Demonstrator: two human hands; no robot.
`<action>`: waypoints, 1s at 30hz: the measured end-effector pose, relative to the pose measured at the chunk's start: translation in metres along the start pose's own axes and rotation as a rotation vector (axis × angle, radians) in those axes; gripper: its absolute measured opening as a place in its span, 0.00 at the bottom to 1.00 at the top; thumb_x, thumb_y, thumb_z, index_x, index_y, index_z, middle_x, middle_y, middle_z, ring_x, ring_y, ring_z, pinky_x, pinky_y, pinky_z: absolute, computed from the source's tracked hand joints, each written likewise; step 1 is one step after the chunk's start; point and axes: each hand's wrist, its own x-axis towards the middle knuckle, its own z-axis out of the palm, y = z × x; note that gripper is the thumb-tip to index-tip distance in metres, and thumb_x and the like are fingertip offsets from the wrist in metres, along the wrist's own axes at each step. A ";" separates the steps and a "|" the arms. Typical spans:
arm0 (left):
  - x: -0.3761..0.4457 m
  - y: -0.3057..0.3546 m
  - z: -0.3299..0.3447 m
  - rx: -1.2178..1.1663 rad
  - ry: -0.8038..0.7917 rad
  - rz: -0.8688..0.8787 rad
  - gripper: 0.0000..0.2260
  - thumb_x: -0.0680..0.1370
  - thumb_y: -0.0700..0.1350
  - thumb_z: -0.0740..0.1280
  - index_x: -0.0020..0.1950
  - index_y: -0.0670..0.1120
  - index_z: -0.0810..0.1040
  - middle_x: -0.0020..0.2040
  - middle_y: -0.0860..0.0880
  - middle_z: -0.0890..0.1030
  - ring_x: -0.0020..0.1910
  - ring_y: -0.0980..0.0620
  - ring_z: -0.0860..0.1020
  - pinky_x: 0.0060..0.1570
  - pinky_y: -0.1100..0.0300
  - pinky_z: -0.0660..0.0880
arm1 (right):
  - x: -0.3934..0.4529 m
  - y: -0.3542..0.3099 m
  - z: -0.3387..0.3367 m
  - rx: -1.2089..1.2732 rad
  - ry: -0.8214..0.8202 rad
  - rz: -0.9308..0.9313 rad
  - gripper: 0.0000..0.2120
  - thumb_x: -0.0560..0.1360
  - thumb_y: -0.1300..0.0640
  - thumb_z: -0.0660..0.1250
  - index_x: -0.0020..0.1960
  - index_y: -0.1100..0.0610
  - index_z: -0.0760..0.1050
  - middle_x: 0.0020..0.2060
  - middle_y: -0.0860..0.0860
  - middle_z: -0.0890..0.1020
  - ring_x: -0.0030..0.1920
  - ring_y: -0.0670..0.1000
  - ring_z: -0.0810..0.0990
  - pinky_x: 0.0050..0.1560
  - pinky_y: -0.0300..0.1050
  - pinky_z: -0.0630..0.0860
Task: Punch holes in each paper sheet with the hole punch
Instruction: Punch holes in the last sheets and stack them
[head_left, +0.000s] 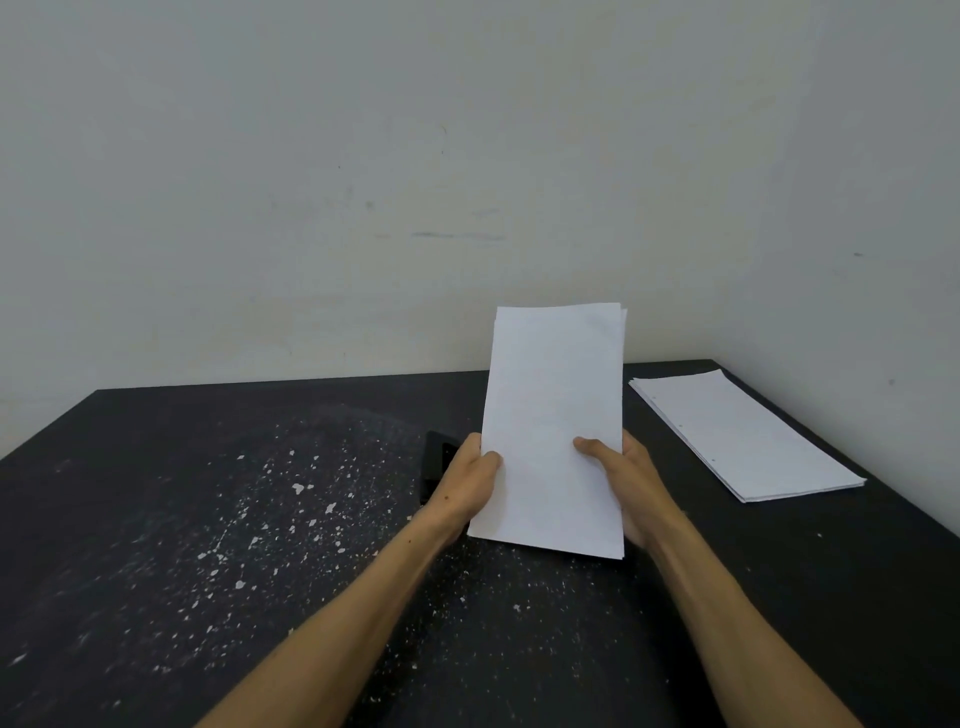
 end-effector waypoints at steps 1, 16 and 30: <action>-0.001 -0.001 0.000 0.001 0.001 -0.006 0.12 0.84 0.43 0.55 0.66 0.47 0.70 0.61 0.50 0.77 0.58 0.51 0.77 0.54 0.56 0.76 | 0.000 0.001 0.000 0.010 -0.003 0.005 0.14 0.82 0.60 0.68 0.66 0.54 0.79 0.58 0.52 0.87 0.58 0.56 0.86 0.61 0.59 0.82; 0.007 0.033 -0.062 0.262 -0.003 -0.020 0.06 0.82 0.37 0.64 0.52 0.39 0.81 0.42 0.44 0.87 0.39 0.50 0.87 0.36 0.59 0.83 | 0.003 0.007 -0.010 -0.041 -0.010 0.154 0.12 0.82 0.62 0.68 0.64 0.53 0.80 0.55 0.53 0.88 0.55 0.57 0.88 0.58 0.59 0.83; 0.024 -0.003 -0.074 0.792 0.216 -0.041 0.19 0.82 0.62 0.58 0.60 0.48 0.71 0.57 0.46 0.79 0.55 0.41 0.79 0.58 0.42 0.77 | 0.016 0.003 0.013 -0.207 -0.111 0.304 0.10 0.82 0.65 0.66 0.60 0.56 0.81 0.53 0.55 0.88 0.53 0.59 0.88 0.53 0.57 0.83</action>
